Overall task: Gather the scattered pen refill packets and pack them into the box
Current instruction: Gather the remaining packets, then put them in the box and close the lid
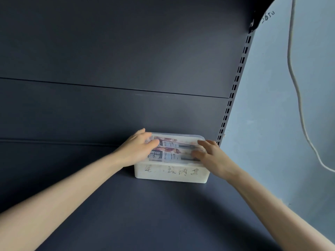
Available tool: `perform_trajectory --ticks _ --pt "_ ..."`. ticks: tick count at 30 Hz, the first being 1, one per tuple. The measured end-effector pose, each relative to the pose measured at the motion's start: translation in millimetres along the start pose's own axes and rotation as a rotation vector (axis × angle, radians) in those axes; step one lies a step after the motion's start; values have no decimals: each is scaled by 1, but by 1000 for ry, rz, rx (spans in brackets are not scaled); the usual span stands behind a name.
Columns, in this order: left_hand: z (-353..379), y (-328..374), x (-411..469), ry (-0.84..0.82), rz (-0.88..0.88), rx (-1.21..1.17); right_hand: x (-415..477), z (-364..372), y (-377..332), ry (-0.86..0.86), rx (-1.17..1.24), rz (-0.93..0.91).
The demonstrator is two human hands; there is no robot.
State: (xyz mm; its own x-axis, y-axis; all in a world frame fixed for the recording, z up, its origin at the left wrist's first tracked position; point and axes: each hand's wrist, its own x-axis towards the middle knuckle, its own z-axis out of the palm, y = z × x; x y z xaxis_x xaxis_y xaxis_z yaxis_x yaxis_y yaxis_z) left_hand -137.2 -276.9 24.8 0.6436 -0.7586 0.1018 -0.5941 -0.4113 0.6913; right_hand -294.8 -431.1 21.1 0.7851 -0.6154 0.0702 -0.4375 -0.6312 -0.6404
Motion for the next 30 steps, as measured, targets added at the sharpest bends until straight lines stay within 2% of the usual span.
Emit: perform_trajectory --ticks 3,8,13,20,30 --pt "4 -4 -1 -26 0 50 0 2 1 -16 27 -3" --pt "3 -9 8 46 20 12 13 4 -3 -29 80 -21" --pt "0 -14 13 37 19 -62 26 0 -5 8 -43 -39" --pt "0 -17 14 -13 36 134 35 4 -4 -119 -211 -77" --pt "2 -17 13 -38 -13 378 39 8 0 -110 -354 -112"
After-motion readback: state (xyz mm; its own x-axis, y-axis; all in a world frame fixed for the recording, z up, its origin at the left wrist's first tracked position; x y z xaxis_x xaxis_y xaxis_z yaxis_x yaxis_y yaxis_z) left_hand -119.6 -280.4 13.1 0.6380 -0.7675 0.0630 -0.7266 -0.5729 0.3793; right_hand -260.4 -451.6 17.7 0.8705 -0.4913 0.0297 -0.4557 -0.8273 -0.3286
